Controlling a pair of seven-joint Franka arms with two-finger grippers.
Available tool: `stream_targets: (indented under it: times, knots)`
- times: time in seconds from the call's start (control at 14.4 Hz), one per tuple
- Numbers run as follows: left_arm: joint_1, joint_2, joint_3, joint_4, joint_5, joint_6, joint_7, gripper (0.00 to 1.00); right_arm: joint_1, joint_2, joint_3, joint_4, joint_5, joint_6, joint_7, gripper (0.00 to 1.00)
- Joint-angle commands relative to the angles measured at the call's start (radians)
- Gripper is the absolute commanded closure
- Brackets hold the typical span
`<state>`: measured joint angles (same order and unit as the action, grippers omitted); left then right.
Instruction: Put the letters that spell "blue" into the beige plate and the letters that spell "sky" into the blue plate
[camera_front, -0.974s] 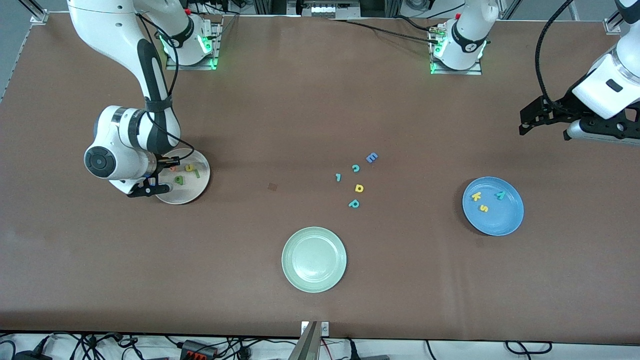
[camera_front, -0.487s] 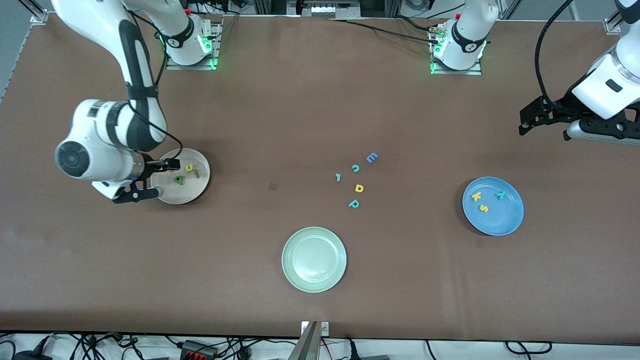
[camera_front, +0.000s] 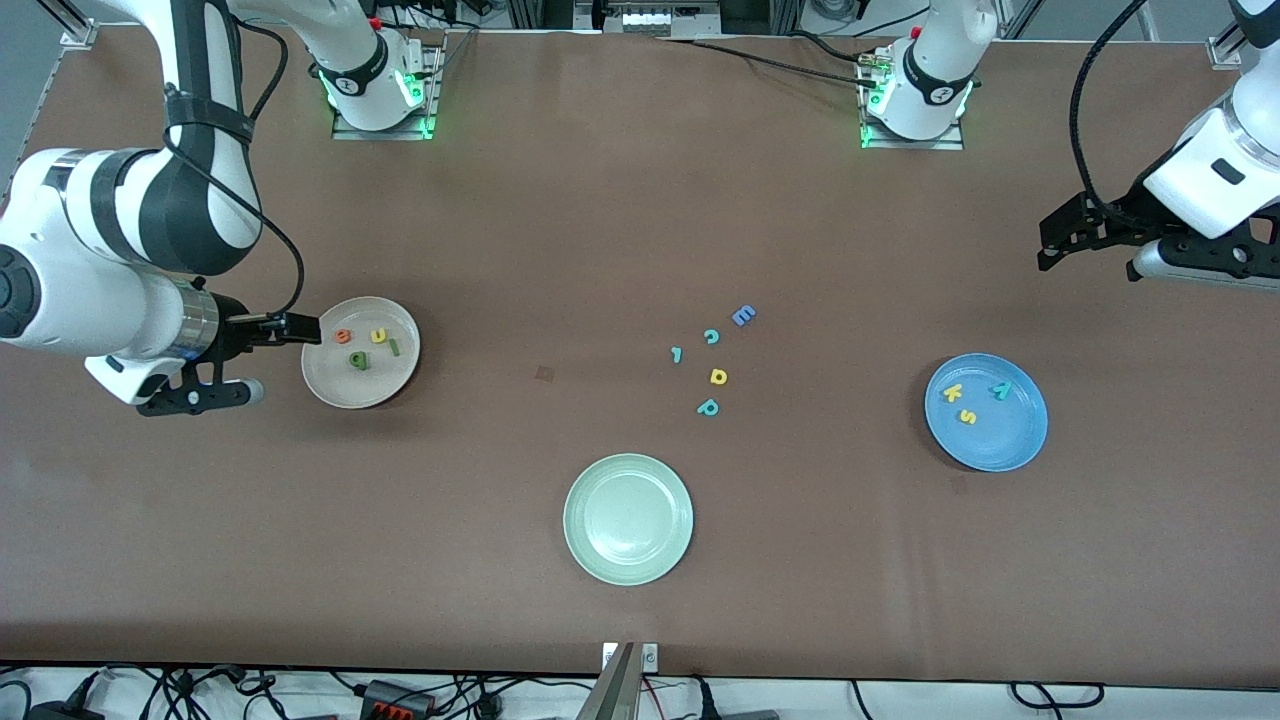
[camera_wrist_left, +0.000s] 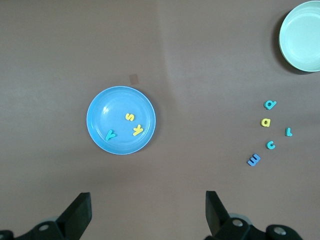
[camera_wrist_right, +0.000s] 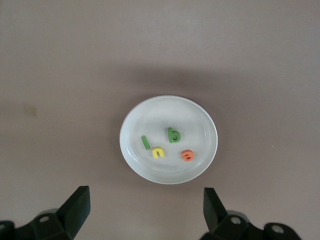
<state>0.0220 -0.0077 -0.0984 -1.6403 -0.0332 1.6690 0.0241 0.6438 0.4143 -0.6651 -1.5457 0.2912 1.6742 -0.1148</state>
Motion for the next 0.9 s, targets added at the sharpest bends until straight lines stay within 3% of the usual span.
stream_targets:
  times: [0.0,0.07,0.28,0.49,0.84]
  knots:
    - [0.003,0.011,-0.006,0.028,0.006,-0.018,0.000,0.00,-0.010,0.008,0.018,0.094,0.022,-0.027,0.128,0.00]
    - [0.003,0.011,-0.006,0.030,0.006,-0.018,0.000,0.00,-0.031,-0.006,0.047,0.119,0.005,-0.028,0.138,0.00]
    - [0.003,0.011,-0.006,0.030,0.006,-0.018,0.000,0.00,-0.273,-0.096,0.276,0.141,-0.065,-0.021,0.126,0.00]
    - [0.003,0.011,-0.006,0.028,0.006,-0.018,0.000,0.00,-0.474,-0.166,0.442,0.138,-0.208,-0.019,0.078,0.00]
    - [0.003,0.011,-0.006,0.030,0.006,-0.018,0.000,0.00,-0.601,-0.212,0.541,0.121,-0.217,-0.027,0.055,0.00]
